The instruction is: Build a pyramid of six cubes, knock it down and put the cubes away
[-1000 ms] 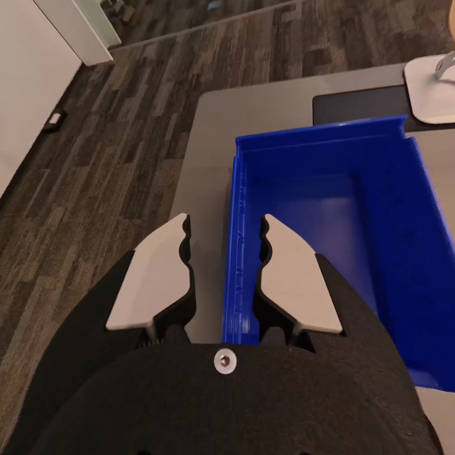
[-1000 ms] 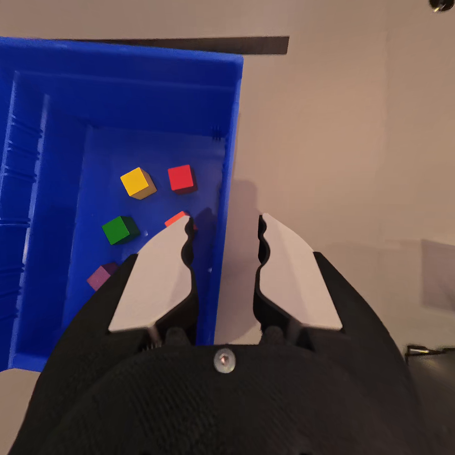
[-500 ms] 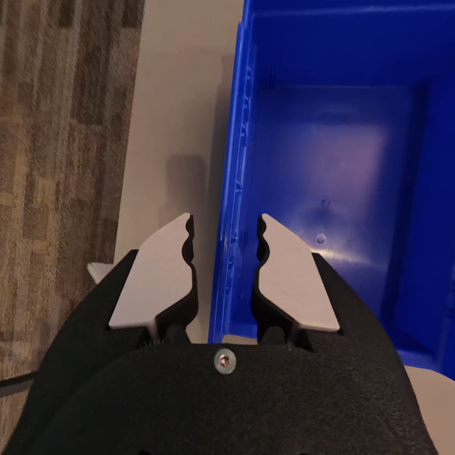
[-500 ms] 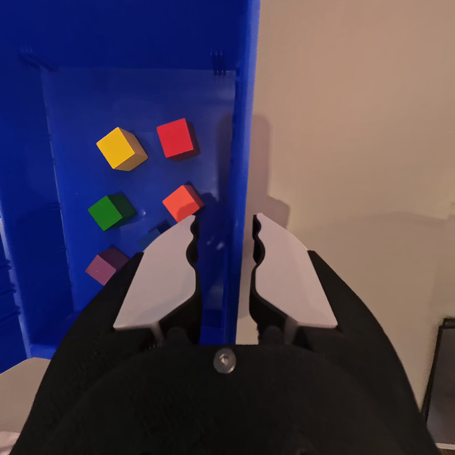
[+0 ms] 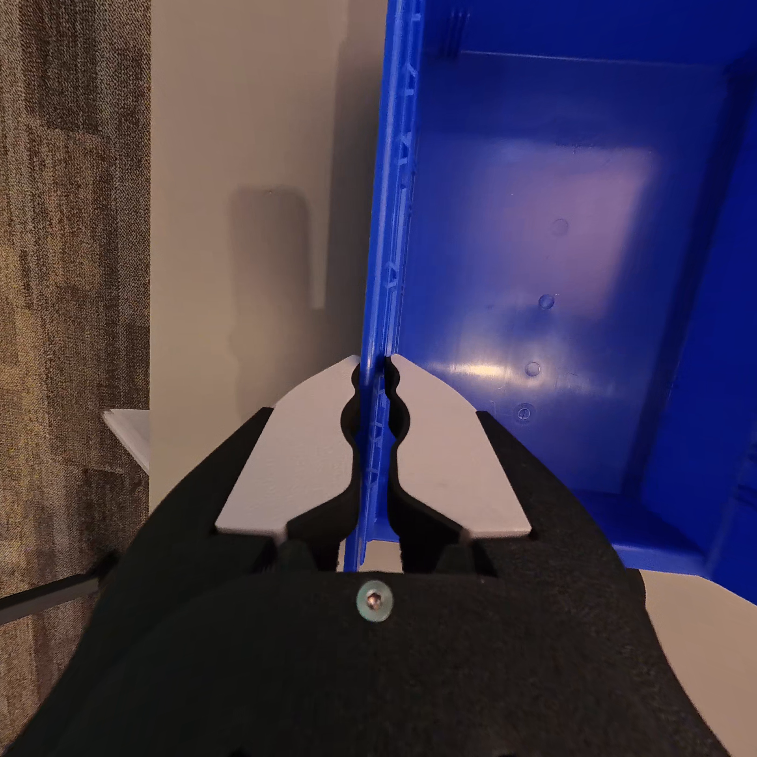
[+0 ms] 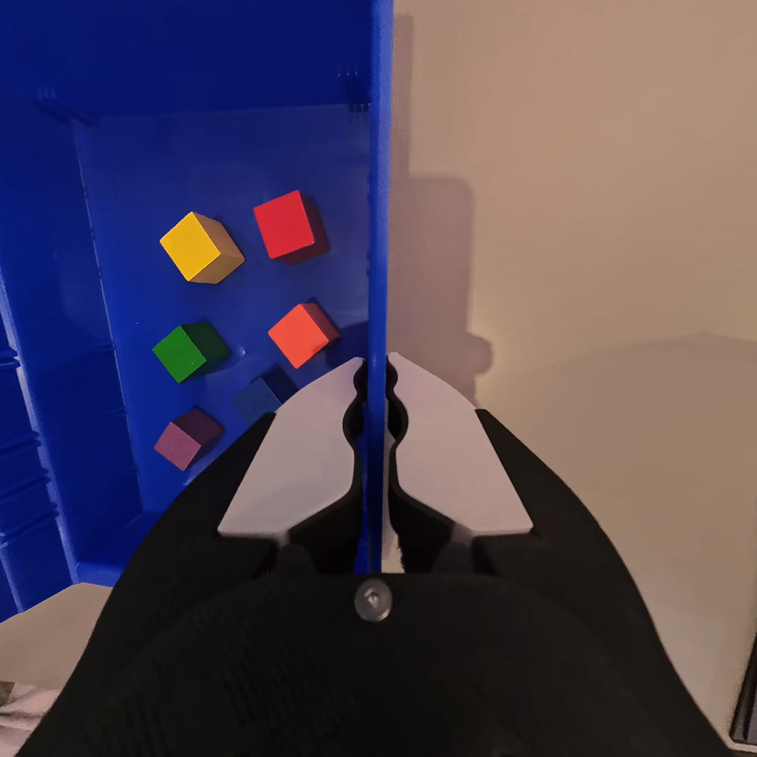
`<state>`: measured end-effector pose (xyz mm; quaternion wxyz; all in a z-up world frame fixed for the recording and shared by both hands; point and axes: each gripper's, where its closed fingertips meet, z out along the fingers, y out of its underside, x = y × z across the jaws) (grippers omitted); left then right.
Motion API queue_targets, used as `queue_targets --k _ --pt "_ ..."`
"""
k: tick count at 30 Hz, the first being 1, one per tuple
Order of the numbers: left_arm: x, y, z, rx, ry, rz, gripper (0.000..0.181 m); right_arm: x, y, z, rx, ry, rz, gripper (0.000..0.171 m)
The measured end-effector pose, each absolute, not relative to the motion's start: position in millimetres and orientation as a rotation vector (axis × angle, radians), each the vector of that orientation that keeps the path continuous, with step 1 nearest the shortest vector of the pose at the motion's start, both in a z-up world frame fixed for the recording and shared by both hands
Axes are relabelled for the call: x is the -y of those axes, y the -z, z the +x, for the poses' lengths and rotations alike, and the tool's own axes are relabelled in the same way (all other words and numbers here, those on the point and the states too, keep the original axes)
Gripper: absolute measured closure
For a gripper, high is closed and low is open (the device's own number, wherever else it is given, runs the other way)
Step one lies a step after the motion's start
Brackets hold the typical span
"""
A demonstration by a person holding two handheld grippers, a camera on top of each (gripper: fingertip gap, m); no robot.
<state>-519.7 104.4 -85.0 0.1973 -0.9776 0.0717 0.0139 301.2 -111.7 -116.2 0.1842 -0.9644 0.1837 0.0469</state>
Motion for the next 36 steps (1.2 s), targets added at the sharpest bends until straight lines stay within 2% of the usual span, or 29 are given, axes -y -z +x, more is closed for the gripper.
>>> queue_targets --k 9,28,36 --pt "-104.9 85.5 -495.1 -0.386 -0.067 -2.738 0.172 110.3 117.3 287.1 -0.508 -0.19 -2.745 0.162" --pt "-73.0 86.5 -369.4 -0.946 -0.277 -2.708 0.162 59.1 122.0 183.4 -0.254 -0.237 -2.881 0.163" --pt "-57.8 87.8 -314.1 -1.102 -0.347 -2.609 0.159 54.1 122.7 151.3 -0.147 -0.172 -2.931 0.149"
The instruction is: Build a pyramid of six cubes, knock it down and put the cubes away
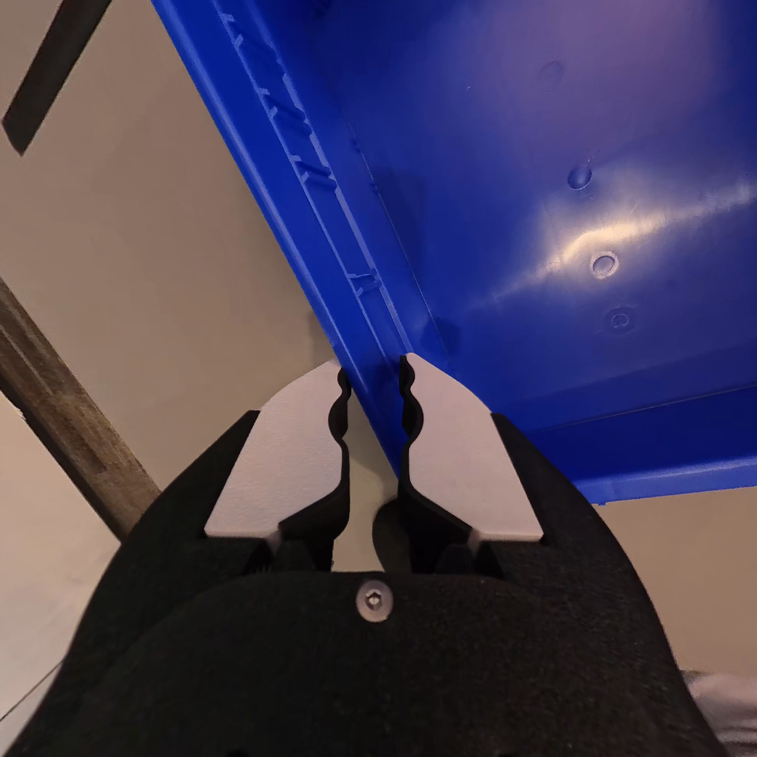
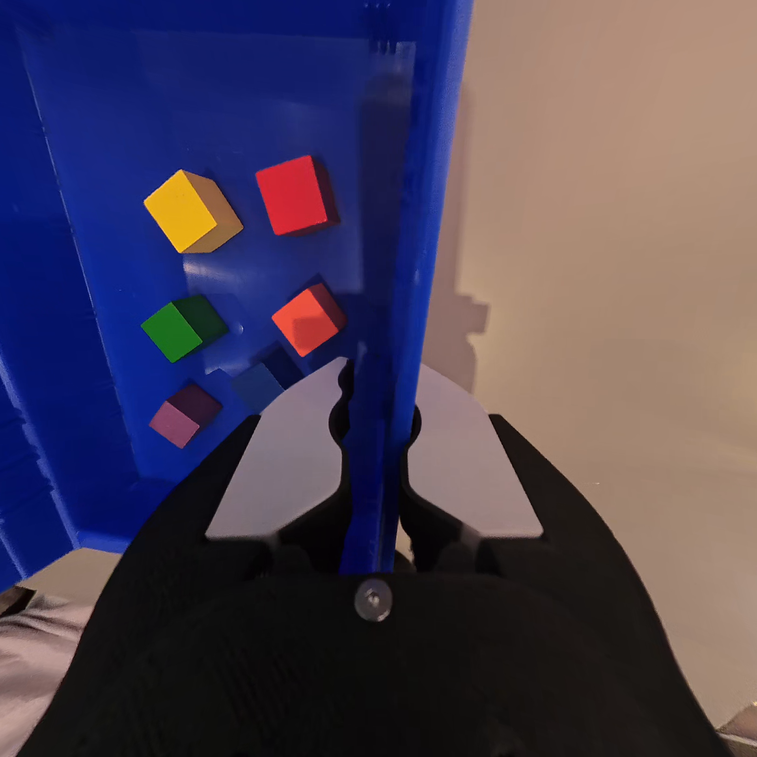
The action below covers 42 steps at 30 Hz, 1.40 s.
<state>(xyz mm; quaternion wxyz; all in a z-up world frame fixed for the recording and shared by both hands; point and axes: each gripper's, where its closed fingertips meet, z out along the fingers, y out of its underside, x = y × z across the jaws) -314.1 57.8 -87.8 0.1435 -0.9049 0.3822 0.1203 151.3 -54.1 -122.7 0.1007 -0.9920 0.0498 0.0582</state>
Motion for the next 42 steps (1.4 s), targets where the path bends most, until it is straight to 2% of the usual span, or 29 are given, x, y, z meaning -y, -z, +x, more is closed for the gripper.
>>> queue_targets --k 7,15,18,23,26,30,33,42 --pt "-44.3 88.5 -294.4 -1.178 -0.418 -2.563 0.156 68.5 123.9 123.1 -0.012 -0.312 -3.009 0.151" --pt "-33.9 89.6 -281.1 -1.197 -0.439 -2.545 0.154 34.4 134.7 132.0 -0.116 -0.306 -2.926 0.146" --pt "-31.0 89.8 -277.3 -1.203 -0.461 -2.539 0.152 39.1 138.0 136.9 -0.089 -0.157 -2.987 0.157" --pt "-28.1 87.6 -277.6 -1.25 -0.428 -2.537 0.144 41.1 139.2 135.3 -0.108 -0.179 -3.011 0.16" --pt "-27.5 74.7 -279.3 -1.25 -0.392 -2.496 0.144 44.5 142.6 134.7 -0.11 -0.163 -3.084 0.16" --pt "-21.5 55.5 -276.8 -1.28 -0.289 -2.426 0.138 48.4 143.8 139.5 -0.086 0.002 -3.182 0.151" --pt "-19.7 34.3 -282.7 -1.247 -0.232 -2.367 0.14 46.9 143.6 131.7 -0.142 -0.231 -3.164 0.164" --pt "-23.4 -4.1 -326.5 -1.098 -0.017 -2.321 0.144 67.5 141.7 182.5 -0.245 -0.273 -3.178 0.164"
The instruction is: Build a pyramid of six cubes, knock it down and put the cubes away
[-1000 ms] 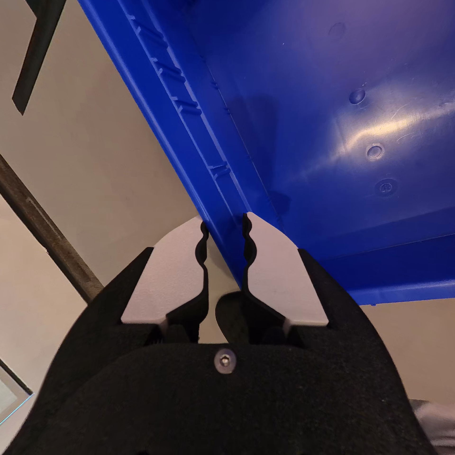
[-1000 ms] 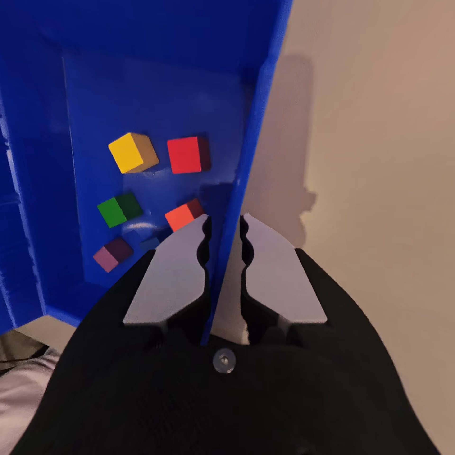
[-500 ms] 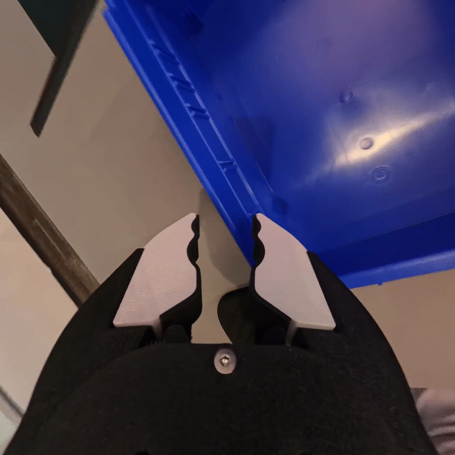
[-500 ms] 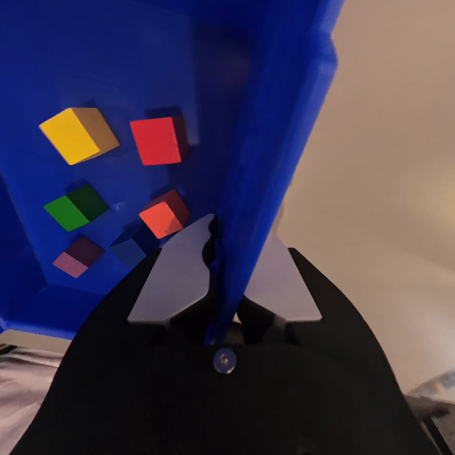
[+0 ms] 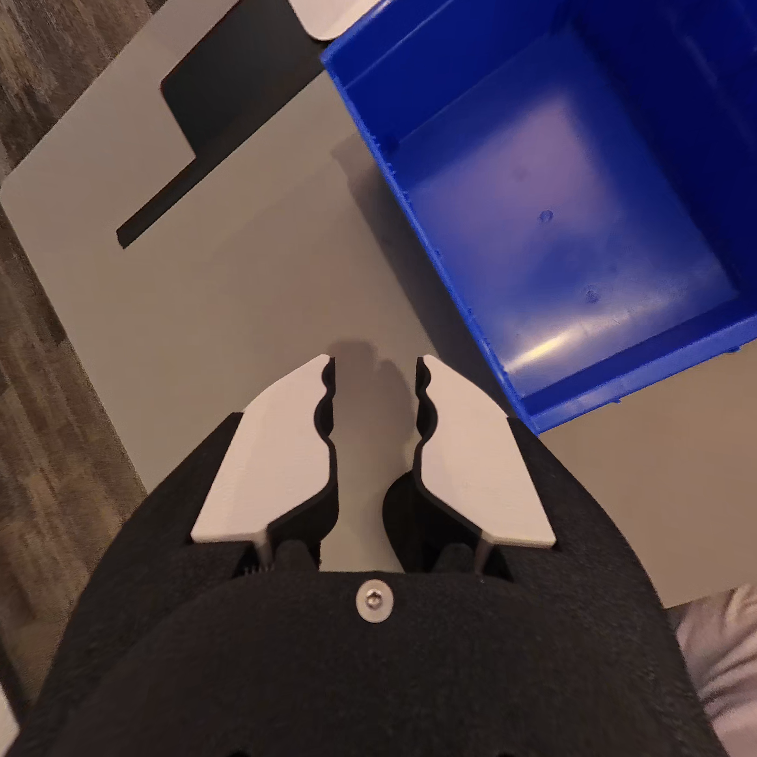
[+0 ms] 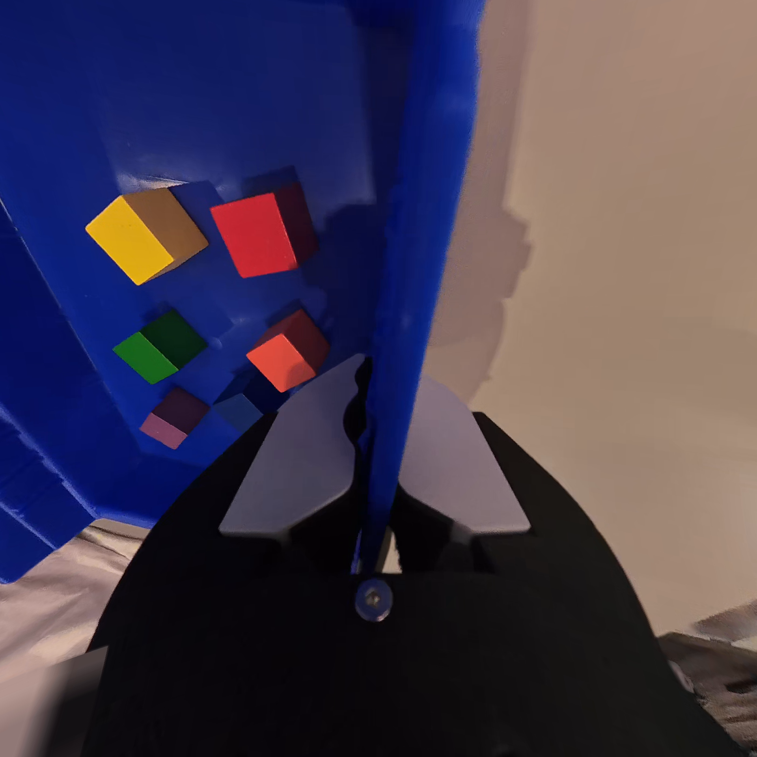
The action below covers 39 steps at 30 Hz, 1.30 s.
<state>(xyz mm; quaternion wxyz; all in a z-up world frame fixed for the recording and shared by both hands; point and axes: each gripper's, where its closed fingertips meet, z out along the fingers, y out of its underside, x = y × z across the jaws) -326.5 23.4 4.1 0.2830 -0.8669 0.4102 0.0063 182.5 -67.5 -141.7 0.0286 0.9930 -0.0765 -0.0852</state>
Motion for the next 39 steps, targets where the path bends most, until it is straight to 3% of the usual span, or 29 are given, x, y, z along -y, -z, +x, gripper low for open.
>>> queue_targets --k 6,11,16,20,31,39 --pt "-31.6 -23.3 -360.7 -0.947 0.094 -2.303 0.148 81.2 117.9 207.3 0.326 0.256 3.086 0.163" --pt "-32.8 -39.1 -389.0 -0.821 0.109 -2.275 0.15 72.7 61.6 191.0 0.307 0.256 3.079 0.164" --pt "-20.7 -59.2 -409.0 -0.741 0.119 -2.209 0.151 34.9 -6.8 126.6 0.13 0.197 3.081 0.165" --pt "-7.7 -68.7 -429.0 -0.688 0.099 -2.181 0.151 -7.4 -31.6 38.1 -0.09 0.228 3.075 0.165" --pt "16.0 -100.8 -491.5 -0.388 0.068 -2.067 0.143 -103.3 2.2 -245.7 -0.525 0.544 2.949 0.164" --pt "23.8 -125.2 -492.2 -0.348 0.098 -1.931 0.149 -130.8 37.8 -373.0 -0.505 0.612 2.942 0.163"
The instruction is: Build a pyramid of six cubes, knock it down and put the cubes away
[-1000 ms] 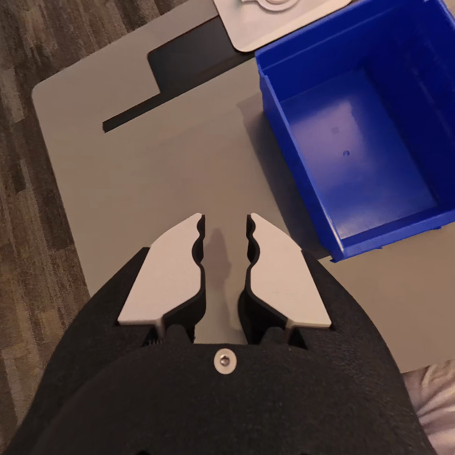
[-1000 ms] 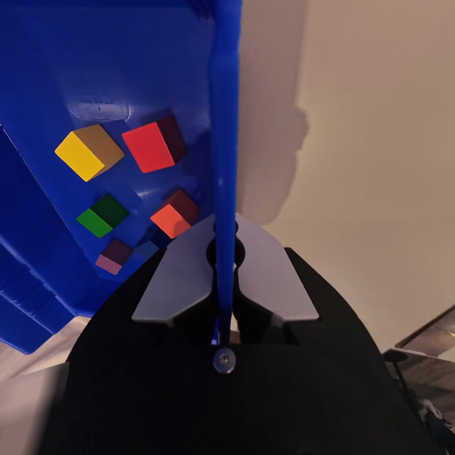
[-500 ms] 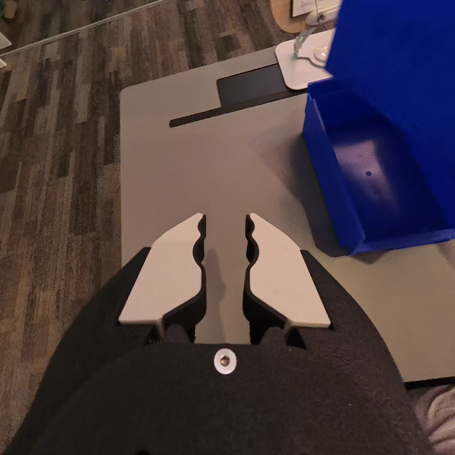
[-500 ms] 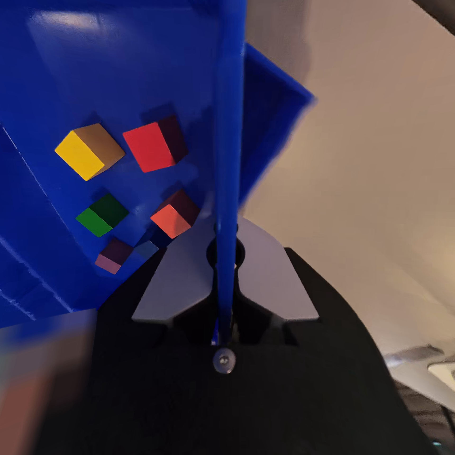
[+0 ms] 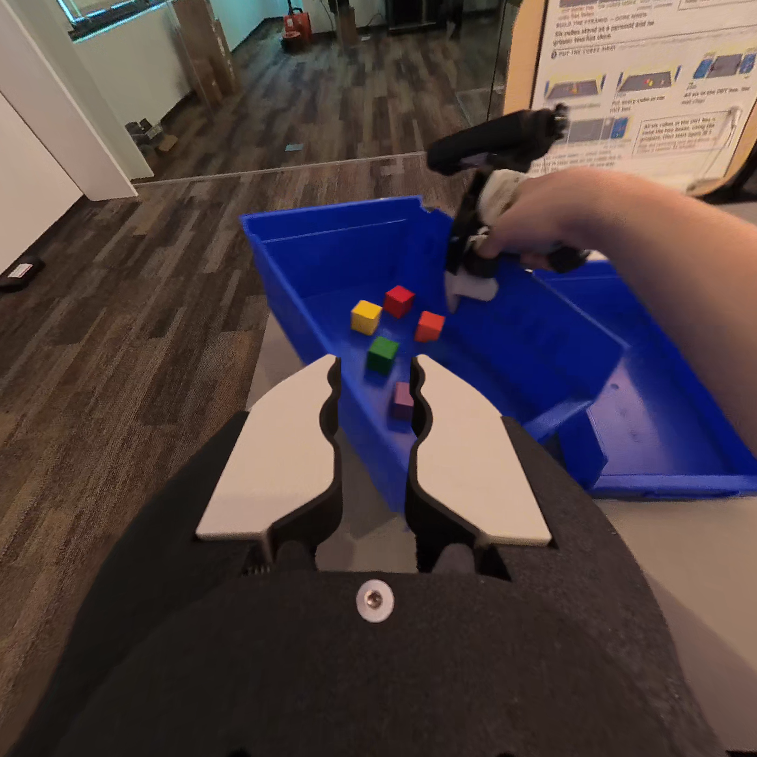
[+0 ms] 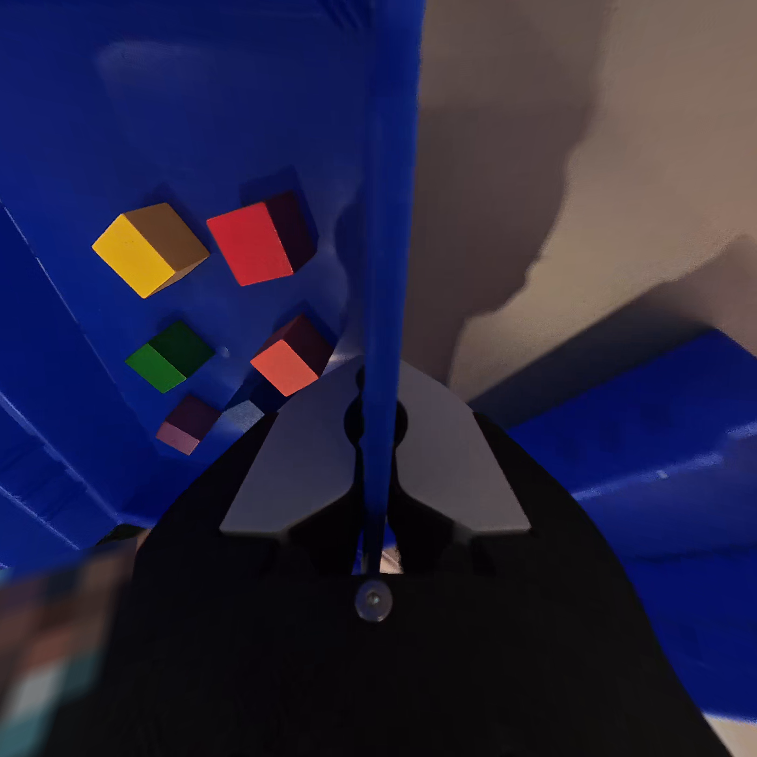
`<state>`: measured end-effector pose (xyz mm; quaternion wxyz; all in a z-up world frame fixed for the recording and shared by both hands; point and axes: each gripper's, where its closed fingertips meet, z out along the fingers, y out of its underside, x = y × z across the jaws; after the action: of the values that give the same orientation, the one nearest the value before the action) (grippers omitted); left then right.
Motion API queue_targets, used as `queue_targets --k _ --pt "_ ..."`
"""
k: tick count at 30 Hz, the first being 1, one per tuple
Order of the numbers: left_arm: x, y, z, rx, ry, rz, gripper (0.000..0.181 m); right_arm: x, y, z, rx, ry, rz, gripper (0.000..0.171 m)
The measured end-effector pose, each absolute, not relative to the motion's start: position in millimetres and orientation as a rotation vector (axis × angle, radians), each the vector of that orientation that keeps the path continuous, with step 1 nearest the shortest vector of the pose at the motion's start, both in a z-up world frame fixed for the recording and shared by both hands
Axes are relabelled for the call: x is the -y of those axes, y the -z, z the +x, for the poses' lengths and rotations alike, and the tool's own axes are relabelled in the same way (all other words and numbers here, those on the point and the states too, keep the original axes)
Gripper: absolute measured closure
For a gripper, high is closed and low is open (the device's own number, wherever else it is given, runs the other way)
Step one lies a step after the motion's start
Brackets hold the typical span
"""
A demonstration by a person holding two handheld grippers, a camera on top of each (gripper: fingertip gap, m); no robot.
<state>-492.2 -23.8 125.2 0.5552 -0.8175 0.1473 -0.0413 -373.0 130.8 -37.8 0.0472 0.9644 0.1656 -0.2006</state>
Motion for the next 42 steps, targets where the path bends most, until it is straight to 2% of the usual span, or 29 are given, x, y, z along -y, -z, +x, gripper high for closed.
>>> queue_targets --k 5,11,13,15,16,20,22,24,27,28,30,31,33,36,39,40,42 --pt "16.5 -111.3 -479.7 -0.435 0.092 -1.994 0.144 -129.0 79.9 -411.0 -0.419 0.589 2.916 0.164" --pt "14.7 -107.4 -473.9 -0.487 0.111 -2.001 0.144 -127.6 127.6 -417.8 -0.312 0.512 2.931 0.164" --pt "14.5 -107.9 -473.3 -0.492 0.118 -1.996 0.144 -134.1 131.5 -418.3 -0.312 0.509 2.984 0.157" --pt "14.1 -107.4 -472.9 -0.496 0.129 -1.996 0.143 -135.3 126.4 -424.8 -0.356 0.564 2.996 0.137" --pt "14.2 -105.8 -473.1 -0.502 0.133 -2.002 0.143 -136.3 120.2 -425.7 -0.433 0.574 3.007 0.133" --pt "14.3 -103.5 -478.0 -0.496 0.144 -2.009 0.141 -152.8 58.8 -401.5 -0.935 0.424 3.272 0.136" --pt "14.8 -104.2 -480.6 -0.488 0.162 -2.002 0.141 -149.8 13.4 -362.9 -1.159 0.248 3.482 0.128" --pt "14.9 -103.8 -484.1 -0.473 0.175 -2.002 0.141 -139.0 -16.3 -282.1 -1.185 -0.263 3.643 0.108" --pt "14.6 -101.0 -486.9 -0.454 0.192 -2.017 0.141 -103.1 -22.2 -131.3 -0.783 -1.052 3.587 0.085" --pt "13.9 -100.6 -487.3 -0.451 0.191 -2.019 0.141 -85.4 -8.1 -94.4 -0.585 -1.075 3.541 0.079" --pt "11.1 -100.9 -486.1 -0.44 0.182 -2.024 0.141 -50.8 42.1 -71.0 -0.397 -0.663 3.482 0.078" --pt "9.5 -100.5 -484.2 -0.442 0.173 -2.028 0.141 -35.8 60.7 -60.0 -0.318 -0.59 3.413 0.078" --pt "8.3 -97.8 -477.9 -0.471 0.151 -2.043 0.141 -20.4 87.4 -47.6 -0.289 -0.542 3.348 0.08" --pt "7.0 -95.2 -469.4 -0.517 0.104 -2.056 0.14 -1.9 125.1 -54.9 -0.3 -0.247 3.241 0.099" --pt "5.5 -93.9 -462.0 -0.538 0.076 -2.064 0.14 3.8 133.7 -68.1 -0.179 0.162 3.175 0.151" --pt "5.0 -93.3 -459.4 -0.549 0.065 -2.066 0.14 3.5 132.7 -68.1 -0.127 0.283 3.153 0.16" --pt "3.9 -91.9 -453.6 -0.573 0.044 -2.071 0.14 4.3 134.2 -53.3 -0.104 0.331 3.115 0.163"
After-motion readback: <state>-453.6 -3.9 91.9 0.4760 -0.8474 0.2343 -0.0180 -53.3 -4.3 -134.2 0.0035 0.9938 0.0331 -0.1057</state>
